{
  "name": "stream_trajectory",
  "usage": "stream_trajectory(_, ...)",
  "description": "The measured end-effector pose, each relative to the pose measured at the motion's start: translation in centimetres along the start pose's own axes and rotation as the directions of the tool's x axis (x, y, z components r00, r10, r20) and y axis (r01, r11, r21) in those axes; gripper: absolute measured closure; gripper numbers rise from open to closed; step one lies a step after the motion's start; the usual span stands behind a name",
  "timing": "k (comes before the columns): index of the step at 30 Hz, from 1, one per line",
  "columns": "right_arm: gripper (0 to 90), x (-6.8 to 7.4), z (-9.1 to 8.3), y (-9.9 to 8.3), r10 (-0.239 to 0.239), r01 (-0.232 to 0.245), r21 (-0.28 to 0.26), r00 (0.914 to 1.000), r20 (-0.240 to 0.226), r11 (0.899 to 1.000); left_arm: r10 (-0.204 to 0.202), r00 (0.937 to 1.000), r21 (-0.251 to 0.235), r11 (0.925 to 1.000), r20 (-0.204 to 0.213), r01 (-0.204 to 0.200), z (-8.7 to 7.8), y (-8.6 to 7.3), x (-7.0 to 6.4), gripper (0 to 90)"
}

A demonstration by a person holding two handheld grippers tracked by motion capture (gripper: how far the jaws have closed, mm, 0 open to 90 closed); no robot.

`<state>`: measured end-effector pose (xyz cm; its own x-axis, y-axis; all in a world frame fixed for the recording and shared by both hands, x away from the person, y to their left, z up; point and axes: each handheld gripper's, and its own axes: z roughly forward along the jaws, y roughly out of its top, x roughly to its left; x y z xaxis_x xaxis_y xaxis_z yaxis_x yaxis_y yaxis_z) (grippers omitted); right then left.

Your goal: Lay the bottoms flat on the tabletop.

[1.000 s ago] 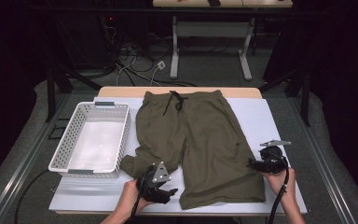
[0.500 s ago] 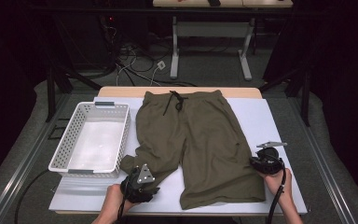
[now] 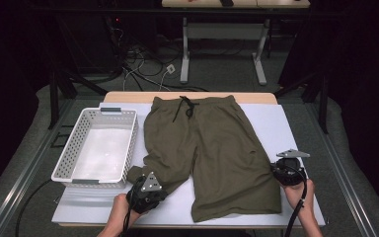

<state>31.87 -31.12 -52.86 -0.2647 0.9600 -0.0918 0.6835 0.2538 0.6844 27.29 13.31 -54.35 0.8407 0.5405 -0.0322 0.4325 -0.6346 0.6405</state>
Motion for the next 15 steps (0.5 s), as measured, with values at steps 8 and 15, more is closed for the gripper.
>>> stream_trajectory(8,78.4,-0.5,1.1,-0.2,-0.046,0.044,0.09,0.9988,0.016,0.995,0.044,0.9966,-0.011,0.999,0.069,-0.043,0.7,0.7,-2.2,85.9)
stream_trajectory(15,55.2,-0.8,1.4,-0.5,0.001,0.001,0.088,0.9997,-0.025,0.996,0.068,0.9966,0.03,0.9971,0.046,-0.069,-0.1,0.6,-1.5,57.4)
